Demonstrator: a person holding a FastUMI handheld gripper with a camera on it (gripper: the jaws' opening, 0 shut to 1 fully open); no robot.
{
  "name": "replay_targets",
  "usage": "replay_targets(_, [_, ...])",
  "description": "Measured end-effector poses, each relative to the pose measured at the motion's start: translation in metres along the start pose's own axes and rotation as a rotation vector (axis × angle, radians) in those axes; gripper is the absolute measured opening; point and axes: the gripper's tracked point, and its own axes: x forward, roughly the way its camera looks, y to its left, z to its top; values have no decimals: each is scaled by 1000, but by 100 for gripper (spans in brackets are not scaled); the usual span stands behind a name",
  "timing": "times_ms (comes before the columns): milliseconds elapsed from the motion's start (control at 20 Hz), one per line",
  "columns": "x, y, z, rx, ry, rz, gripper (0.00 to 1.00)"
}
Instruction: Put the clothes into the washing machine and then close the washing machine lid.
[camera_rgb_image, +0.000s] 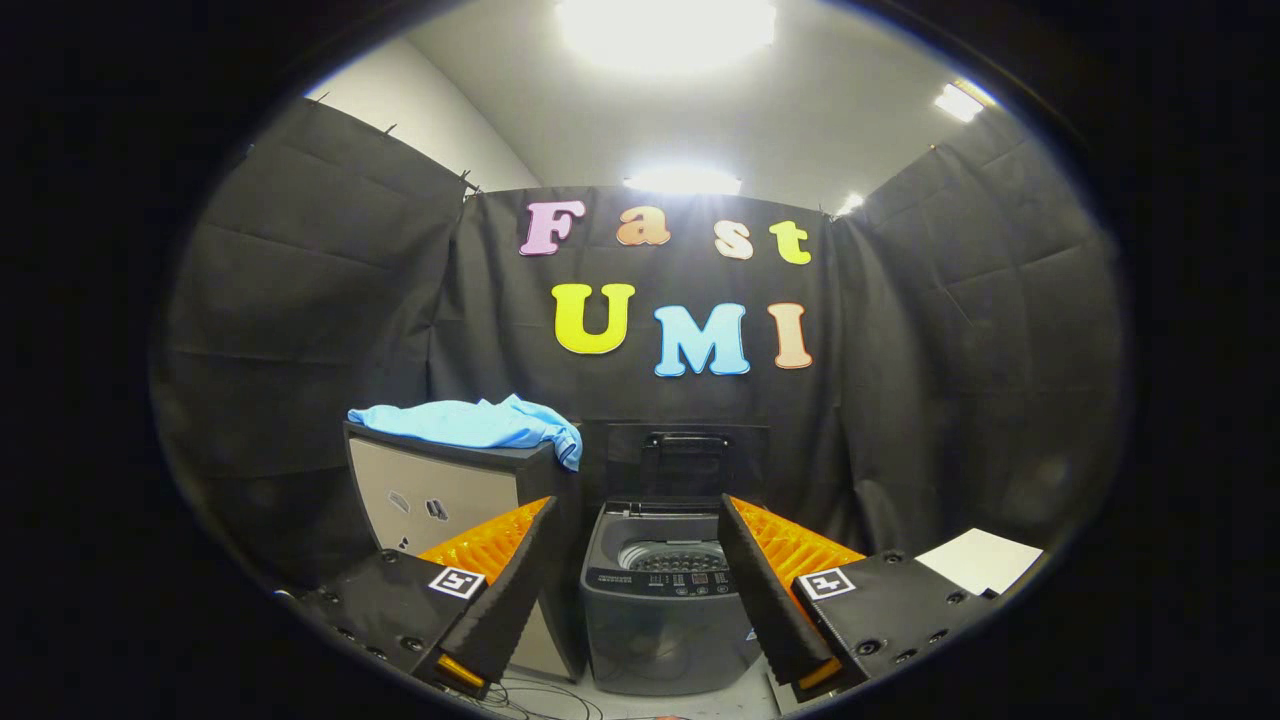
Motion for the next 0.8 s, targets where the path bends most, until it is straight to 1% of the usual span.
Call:
replay_targets(250, [8,11,13,0,-9,12,98])
replay_targets(400, [20,19,22,-6,-11,21,98])
replay_targets(550, [33,28,31,-16,-12,41,97])
replay_targets(800, [66,44,47,6,-12,83,98])
